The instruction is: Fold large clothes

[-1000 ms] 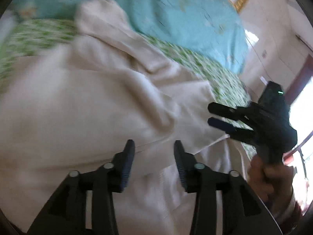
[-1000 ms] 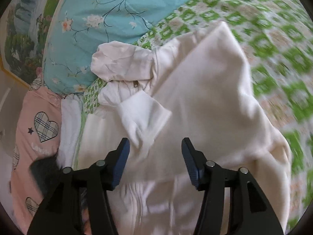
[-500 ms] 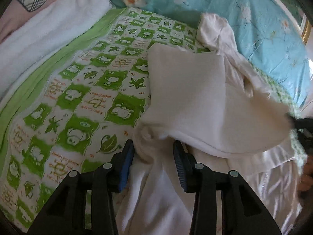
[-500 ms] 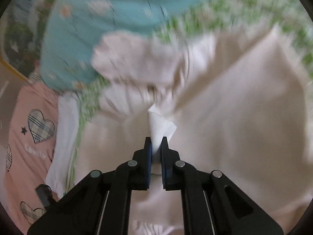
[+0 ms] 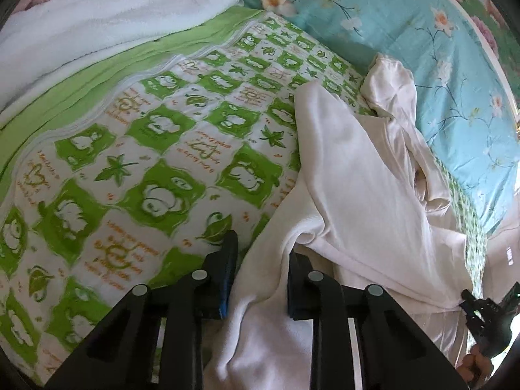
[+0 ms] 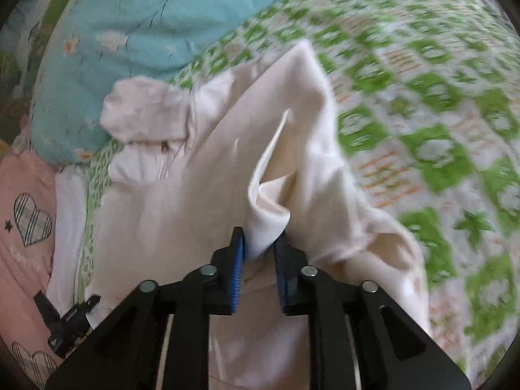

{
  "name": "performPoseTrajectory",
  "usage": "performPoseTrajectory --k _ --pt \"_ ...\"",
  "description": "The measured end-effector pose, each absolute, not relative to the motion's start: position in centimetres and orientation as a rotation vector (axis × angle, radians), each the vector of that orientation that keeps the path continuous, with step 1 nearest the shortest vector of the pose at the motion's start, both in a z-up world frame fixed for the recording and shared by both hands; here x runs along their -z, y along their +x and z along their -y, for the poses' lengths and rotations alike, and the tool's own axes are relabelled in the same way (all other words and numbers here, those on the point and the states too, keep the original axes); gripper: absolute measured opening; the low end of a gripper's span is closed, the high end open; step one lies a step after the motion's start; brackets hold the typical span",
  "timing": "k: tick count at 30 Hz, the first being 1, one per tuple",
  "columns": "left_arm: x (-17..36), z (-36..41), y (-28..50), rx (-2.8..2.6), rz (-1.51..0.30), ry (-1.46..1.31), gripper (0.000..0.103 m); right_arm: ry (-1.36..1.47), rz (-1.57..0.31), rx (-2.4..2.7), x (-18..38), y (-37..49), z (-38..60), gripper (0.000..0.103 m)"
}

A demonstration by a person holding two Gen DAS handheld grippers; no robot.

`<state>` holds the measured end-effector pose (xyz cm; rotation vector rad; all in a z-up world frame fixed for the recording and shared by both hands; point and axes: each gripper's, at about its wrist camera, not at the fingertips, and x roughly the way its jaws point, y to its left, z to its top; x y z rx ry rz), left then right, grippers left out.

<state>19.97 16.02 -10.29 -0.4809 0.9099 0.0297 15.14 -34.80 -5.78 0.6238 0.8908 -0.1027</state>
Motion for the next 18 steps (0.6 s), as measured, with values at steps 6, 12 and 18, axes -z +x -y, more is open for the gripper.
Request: performPoseTrajectory --k 6,12,18 --pt "8.2 -16.5 18.1 0.01 -0.927 -0.474 0.025 0.54 -0.78 0.03 1.9 15.1 34.0 0.03" --pt "5.7 -10.8 19.2 0.233 -0.901 -0.408 0.036 0.519 -0.908 -0.136 4.3 19.0 30.8 0.031" --pt "9.7 -9.7 22.3 0.19 -1.016 -0.373 0.028 0.609 -0.992 -0.146 7.8 19.7 32.4 0.028"
